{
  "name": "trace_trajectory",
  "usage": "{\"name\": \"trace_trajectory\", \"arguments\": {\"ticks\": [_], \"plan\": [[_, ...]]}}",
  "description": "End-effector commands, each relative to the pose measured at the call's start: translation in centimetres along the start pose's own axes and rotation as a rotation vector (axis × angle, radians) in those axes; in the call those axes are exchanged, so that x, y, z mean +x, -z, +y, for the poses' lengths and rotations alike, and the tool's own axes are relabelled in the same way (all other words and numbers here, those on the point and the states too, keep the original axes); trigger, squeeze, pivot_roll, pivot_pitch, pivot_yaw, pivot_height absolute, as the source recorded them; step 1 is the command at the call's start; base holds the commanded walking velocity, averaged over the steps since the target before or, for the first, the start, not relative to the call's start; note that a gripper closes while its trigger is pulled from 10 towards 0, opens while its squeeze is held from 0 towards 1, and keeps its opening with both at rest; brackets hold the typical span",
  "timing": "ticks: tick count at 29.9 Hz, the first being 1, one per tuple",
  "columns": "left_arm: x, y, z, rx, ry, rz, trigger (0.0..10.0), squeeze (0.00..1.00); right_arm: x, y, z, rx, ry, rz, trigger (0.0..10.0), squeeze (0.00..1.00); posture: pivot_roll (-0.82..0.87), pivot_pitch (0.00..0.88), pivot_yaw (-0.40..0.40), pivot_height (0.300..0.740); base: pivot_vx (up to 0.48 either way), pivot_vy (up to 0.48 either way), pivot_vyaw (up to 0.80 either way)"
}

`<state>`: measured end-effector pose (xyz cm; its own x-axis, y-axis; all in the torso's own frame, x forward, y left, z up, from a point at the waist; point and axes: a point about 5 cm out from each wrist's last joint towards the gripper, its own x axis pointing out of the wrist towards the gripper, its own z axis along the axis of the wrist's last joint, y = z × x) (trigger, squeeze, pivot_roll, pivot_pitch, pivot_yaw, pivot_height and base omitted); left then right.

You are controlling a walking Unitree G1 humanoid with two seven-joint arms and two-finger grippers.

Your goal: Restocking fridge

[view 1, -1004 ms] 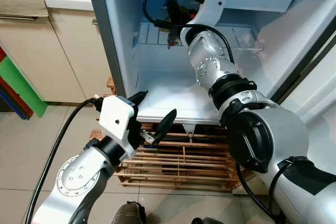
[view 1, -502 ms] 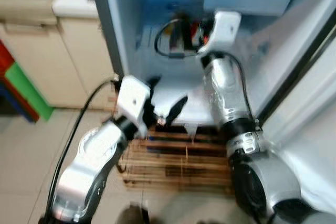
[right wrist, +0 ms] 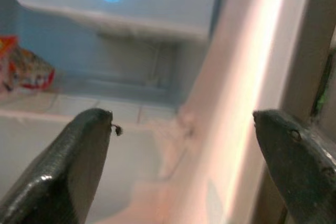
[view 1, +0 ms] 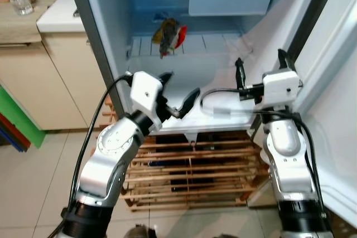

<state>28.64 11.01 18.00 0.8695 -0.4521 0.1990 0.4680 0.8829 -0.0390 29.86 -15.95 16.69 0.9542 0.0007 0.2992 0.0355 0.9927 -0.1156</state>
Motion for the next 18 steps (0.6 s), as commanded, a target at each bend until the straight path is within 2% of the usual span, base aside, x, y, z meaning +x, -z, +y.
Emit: {"name": "trace_trajectory", "arguments": {"ticks": [1,4,7,18], "plan": [[-0.2,0.5,0.8,0.002,-0.066,0.014,10.0,0.00,-0.6,2.6,-2.2,0.084,0.118,0.156,10.0,0.00,-0.04,0.000,0.050,0.740,0.000,0.000,0.00],[0.7,0.6,1.1,0.032,-0.117,0.010,10.0,0.00,-0.6,3.5,-2.3,0.082,0.114,0.205,10.0,0.00,-0.04,0.000,0.042,0.740,0.000,0.000,0.00],[1.3,0.5,1.7,0.043,-0.147,0.006,10.0,0.00,-0.4,3.1,-1.1,0.062,0.044,0.193,10.0,0.00,-0.04,0.000,0.043,0.740,0.000,0.000,0.00],[1.6,0.7,1.9,0.062,-0.138,0.008,10.0,0.00,-0.1,3.2,0.3,0.082,0.004,0.204,10.0,0.00,-0.02,0.000,0.061,0.740,0.000,0.000,0.00]]}}
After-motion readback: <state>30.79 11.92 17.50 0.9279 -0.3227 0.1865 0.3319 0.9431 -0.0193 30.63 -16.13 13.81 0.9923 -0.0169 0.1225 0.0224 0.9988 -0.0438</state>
